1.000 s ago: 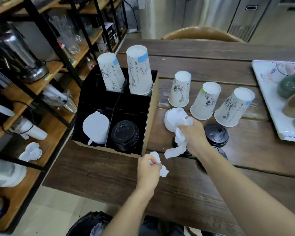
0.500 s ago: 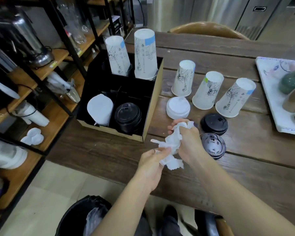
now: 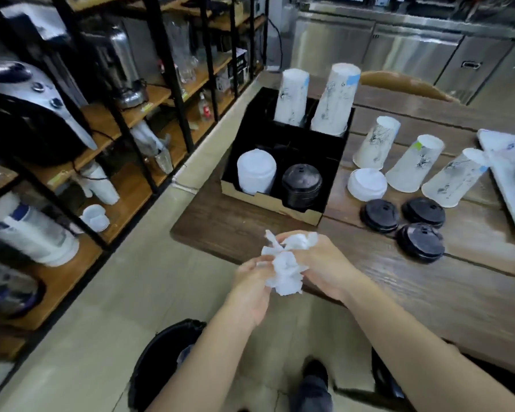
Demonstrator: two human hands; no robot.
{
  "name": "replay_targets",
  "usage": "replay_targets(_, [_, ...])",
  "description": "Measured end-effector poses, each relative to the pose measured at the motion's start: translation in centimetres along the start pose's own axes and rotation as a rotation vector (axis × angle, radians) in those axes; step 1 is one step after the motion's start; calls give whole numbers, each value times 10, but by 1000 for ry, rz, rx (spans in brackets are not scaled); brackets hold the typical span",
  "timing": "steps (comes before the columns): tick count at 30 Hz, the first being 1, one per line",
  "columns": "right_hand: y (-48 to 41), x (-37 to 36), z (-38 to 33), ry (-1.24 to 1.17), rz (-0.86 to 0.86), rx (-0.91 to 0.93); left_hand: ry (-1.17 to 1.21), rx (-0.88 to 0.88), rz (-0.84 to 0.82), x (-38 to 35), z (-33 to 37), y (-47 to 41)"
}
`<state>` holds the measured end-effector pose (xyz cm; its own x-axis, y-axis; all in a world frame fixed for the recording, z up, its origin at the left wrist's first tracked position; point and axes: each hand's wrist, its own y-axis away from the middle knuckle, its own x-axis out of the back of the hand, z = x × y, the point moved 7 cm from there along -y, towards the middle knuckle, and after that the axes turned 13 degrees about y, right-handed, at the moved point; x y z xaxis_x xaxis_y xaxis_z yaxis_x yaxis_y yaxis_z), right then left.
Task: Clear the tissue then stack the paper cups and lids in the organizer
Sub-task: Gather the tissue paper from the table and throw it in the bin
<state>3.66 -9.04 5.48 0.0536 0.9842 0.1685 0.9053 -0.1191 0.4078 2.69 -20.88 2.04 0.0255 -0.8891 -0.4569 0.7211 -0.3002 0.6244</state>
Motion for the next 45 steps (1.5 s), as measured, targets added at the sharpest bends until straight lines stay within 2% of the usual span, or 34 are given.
replay_targets(4, [1,-79,-13,31,-98,9,48,-61,38,78,29,31])
replay_targets(9, [-18,-148,2,129,-65,-82,124,-153,237,181,44,54])
replay_targets(14, [-37,-206,40,259,-117,-194,207,-164,456,268,22,65])
replay_targets(21, [-81,-280,164,312,-318,-359,162,-41,719,376,-54,20])
replay_targets(26, [-130,-323,287,823,-407,-194,-50,37,821,442,-139,-62])
replay_targets(31, [-166,-367,424,1168,-648,-32,-425,64,806,495,-225,-146])
replay_targets(33, [-183,-383,472,1307,-687,17,-527,90,771,510,-260,-172])
replay_targets(35, [-195,-397,515,1373,-713,32,-691,159,700,523,-293,-196])
replay_targets(38, [-203,-411,568,1493,-847,106,-1035,354,476,536,-338,-226])
replay_targets(41, [-202,-411,593,1685,-1010,170,-1246,470,293,539,-365,-238])
replay_targets(45, [-197,-403,563,1708,-1025,195,-1320,453,267,529,-348,-227])
